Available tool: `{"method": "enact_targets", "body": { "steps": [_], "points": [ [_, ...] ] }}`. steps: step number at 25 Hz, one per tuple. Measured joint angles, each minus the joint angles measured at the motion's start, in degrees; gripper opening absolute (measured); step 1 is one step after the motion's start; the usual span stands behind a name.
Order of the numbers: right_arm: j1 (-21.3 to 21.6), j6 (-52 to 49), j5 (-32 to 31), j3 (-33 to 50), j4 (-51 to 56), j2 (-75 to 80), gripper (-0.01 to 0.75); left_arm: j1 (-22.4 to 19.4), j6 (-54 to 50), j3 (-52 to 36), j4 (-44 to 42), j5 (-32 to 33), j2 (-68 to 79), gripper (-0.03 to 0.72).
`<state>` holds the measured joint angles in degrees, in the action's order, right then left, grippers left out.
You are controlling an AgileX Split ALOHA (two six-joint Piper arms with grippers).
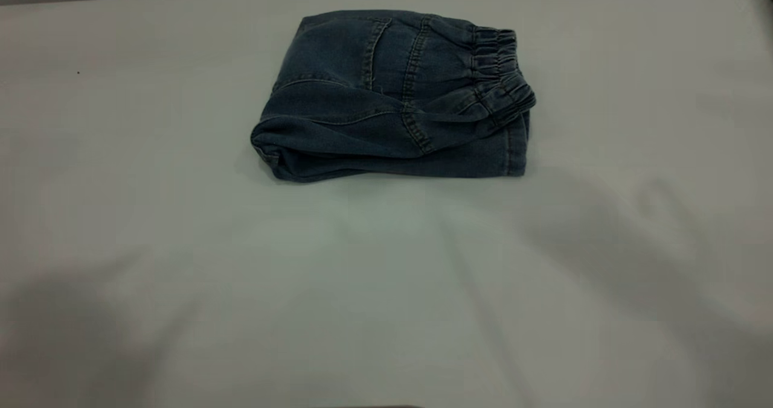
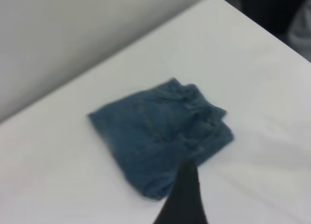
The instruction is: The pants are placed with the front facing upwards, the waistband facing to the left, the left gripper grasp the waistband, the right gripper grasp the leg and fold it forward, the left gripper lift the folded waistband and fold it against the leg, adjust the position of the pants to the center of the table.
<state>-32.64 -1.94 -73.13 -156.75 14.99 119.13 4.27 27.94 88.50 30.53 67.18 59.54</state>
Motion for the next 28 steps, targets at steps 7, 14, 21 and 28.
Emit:
{"method": "enact_targets", "body": {
  "steps": [7, 14, 21, 28],
  "points": [
    [0.0, 3.0, 0.0, 16.9, -3.3, -17.0, 0.53, 0.0, -7.8, -3.3, -8.2, 0.0, -12.7, 0.58],
    [0.0, 5.0, 0.0, 48.9, -4.6, -36.2, 0.53, 0.0, -14.3, -18.1, -16.7, 0.0, -24.6, 0.58],
    [0.0, 4.4, 0.3, 73.5, -6.6, -51.2, 0.53, 0.0, -19.3, -38.0, -19.9, 0.0, -30.2, 0.58],
    [0.0, 1.1, 0.9, 98.7, -6.6, -67.1, 0.53, 0.0, -19.6, -53.1, -19.9, 0.0, -34.4, 0.58]
  ]
}}
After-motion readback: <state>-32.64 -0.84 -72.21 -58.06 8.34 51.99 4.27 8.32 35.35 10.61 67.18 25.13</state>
